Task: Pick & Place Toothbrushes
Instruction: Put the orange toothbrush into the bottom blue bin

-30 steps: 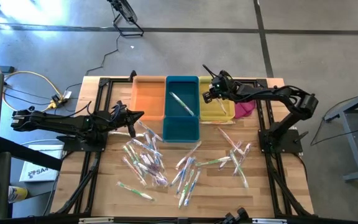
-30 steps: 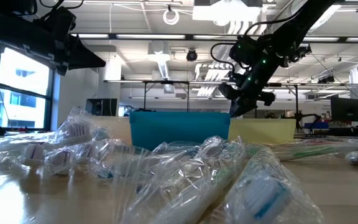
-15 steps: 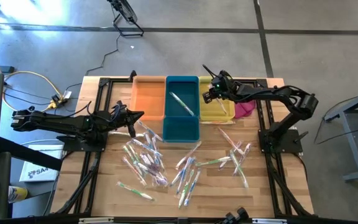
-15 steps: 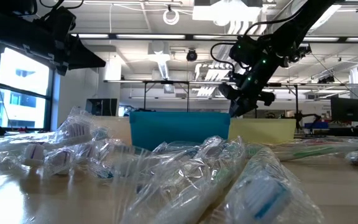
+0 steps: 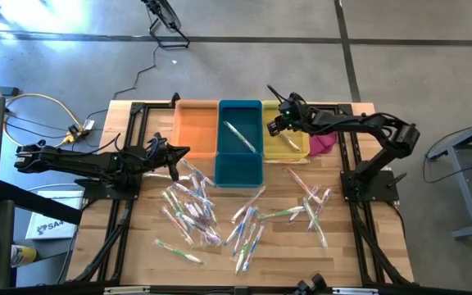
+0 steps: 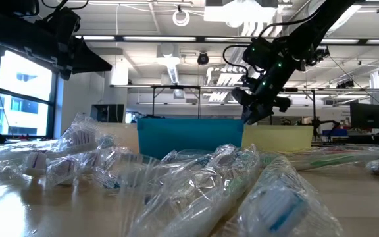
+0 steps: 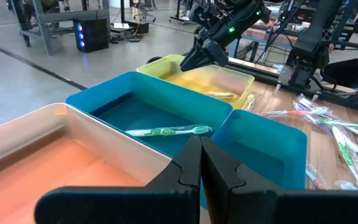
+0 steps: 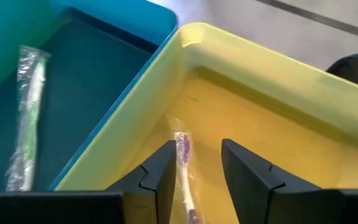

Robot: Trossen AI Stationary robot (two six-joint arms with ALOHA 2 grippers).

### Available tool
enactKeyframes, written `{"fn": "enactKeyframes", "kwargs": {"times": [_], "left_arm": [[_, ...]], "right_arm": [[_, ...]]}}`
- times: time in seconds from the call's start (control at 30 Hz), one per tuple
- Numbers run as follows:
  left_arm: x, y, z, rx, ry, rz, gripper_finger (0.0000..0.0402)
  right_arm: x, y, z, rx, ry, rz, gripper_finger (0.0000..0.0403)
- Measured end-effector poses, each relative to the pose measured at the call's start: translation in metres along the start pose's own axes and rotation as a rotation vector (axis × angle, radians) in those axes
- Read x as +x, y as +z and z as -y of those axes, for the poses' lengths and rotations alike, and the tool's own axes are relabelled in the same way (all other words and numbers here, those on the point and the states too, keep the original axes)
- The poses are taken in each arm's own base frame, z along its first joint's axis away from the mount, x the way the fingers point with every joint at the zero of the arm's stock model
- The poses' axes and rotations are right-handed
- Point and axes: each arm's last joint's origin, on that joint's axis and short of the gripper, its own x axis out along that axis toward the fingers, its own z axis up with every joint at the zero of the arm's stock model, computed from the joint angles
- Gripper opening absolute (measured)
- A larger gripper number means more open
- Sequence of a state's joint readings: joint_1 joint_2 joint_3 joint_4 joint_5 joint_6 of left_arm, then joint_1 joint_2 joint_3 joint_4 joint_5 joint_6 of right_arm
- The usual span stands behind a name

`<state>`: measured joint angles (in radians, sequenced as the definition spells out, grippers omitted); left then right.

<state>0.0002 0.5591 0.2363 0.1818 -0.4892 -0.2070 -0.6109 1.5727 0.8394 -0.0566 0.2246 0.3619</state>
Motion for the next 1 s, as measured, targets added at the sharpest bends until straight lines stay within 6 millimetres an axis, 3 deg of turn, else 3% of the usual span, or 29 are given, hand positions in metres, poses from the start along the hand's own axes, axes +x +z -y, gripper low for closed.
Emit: {"fn": "enactKeyframes", "kwargs": {"times": [0.37, 0.67, 1.0], "left_arm": [[0.0, 0.0, 0.0, 0.0, 0.0, 0.0, 0.0], [0.0, 0.0, 0.0, 0.0, 0.003, 0.001, 0.0], [0.0, 0.0, 0.0, 0.0, 0.003, 0.001, 0.0]], "right_arm": [[-0.027, 0.013, -0.006, -0.004, 0.255, 0.02, 0.007], [-0.036, 0.019, -0.005, -0.032, 0.264, 0.067, 0.0031], [-0.037, 0.019, -0.007, -0.039, 0.29, 0.061, 0.0028]]}}
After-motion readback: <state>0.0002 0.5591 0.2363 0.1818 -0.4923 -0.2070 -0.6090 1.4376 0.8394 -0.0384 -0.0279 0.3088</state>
